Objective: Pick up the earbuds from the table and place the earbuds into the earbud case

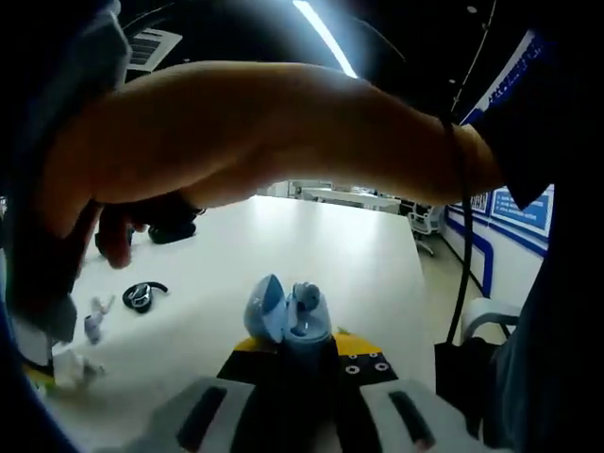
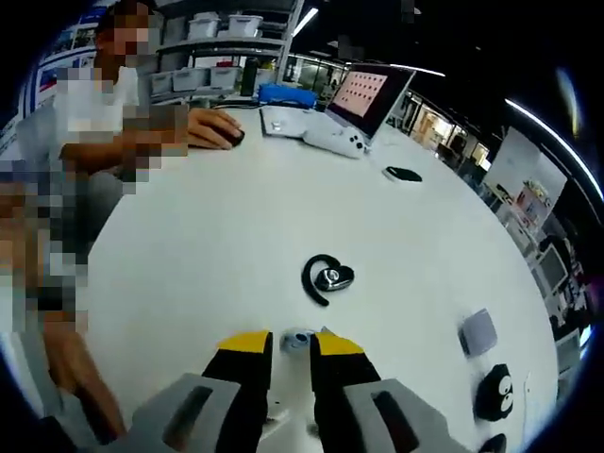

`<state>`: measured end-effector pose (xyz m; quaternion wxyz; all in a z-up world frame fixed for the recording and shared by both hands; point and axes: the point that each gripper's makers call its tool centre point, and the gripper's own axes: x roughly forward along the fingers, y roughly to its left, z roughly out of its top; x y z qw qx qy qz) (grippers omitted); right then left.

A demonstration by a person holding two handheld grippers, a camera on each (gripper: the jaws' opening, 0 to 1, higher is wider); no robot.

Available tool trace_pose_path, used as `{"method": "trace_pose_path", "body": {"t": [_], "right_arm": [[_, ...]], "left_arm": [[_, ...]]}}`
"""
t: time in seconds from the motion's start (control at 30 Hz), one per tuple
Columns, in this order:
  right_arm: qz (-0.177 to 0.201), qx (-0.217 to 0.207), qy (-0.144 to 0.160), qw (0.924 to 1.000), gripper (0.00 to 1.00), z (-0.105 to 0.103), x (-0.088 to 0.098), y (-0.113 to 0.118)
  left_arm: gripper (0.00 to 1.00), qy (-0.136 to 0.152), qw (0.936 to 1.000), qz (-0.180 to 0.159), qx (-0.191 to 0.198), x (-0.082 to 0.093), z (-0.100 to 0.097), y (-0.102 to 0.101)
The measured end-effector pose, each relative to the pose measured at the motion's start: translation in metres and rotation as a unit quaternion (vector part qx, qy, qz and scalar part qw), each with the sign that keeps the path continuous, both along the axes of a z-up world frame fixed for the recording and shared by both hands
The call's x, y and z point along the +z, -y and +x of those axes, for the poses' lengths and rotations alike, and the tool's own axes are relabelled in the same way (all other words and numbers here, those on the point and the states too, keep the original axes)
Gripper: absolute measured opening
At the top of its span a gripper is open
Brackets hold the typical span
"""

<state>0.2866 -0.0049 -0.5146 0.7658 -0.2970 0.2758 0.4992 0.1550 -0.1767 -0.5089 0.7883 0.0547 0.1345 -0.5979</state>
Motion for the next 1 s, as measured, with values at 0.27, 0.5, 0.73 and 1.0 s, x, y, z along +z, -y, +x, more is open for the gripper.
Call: {"method": "trace_pose_path", "body": {"t": [0.27, 0.5, 0.73, 1.0], "right_arm": [[0.007, 0.001, 0.002, 1.0, 0.1, -0.001, 0.0, 0.002], [0.027, 0.0, -0.006, 0.9996, 0.1, -0.005, 0.009, 0.009], [0.071, -0.013, -0.013, 0.9973, 0.1, -0.017, 0.034, 0.028], [0.116, -0.035, -0.012, 0.9925, 0.1, -0.033, 0.065, 0.061]], "left_arm": [[0.19, -0.001, 1.0, -0.001, 0.0, -0.001, 0.0, 0.001], [0.19, 0.0, 1.0, 0.0, 0.0, 0.0, -0.001, 0.001], [0.19, 0.002, 1.0, 0.001, 0.0, 0.0, 0.0, 0.001], [0.19, 0.003, 1.0, 0.001, 0.0, 0.0, -0.001, 0.002]]}}
